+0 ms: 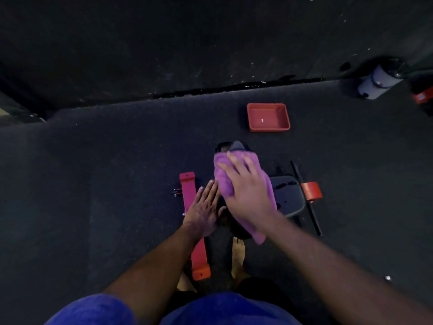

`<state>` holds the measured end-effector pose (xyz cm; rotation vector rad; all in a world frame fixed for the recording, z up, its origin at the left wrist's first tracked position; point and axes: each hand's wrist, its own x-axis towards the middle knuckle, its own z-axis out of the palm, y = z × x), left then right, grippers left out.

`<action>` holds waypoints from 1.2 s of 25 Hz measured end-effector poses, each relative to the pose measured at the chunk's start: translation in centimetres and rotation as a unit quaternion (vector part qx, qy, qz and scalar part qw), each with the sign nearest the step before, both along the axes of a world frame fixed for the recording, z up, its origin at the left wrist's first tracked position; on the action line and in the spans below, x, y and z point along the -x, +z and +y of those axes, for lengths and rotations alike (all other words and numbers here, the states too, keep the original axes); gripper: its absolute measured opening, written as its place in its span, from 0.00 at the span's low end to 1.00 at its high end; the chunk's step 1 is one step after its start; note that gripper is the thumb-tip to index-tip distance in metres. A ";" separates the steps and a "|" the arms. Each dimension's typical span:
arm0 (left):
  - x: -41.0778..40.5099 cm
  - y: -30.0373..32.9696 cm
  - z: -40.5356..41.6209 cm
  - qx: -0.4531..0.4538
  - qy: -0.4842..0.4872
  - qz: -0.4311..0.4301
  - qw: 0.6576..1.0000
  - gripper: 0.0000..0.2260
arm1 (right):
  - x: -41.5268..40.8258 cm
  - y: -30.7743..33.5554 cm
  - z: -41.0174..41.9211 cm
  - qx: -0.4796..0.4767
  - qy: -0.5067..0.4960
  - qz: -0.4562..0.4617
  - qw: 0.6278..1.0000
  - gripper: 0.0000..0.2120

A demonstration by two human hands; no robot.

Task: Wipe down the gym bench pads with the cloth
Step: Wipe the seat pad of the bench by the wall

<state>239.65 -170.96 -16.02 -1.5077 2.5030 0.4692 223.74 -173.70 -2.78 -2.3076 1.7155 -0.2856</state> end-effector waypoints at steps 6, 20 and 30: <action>-0.2 0.6 -0.7 -0.041 0.027 -0.022 0.999 0.31 | -1.9 0.7 -9.2 -0.057 -0.020 -0.024 0.998 0.19; -1.5 3.2 -3.7 -0.191 -0.021 0.048 0.980 0.31 | 1.7 -4.9 11.0 0.139 -0.014 -0.101 0.985 0.27; -2.8 11.0 -4.1 0.117 0.003 0.200 0.973 0.07 | 0.8 -4.9 11.5 0.143 -0.076 -0.085 0.983 0.34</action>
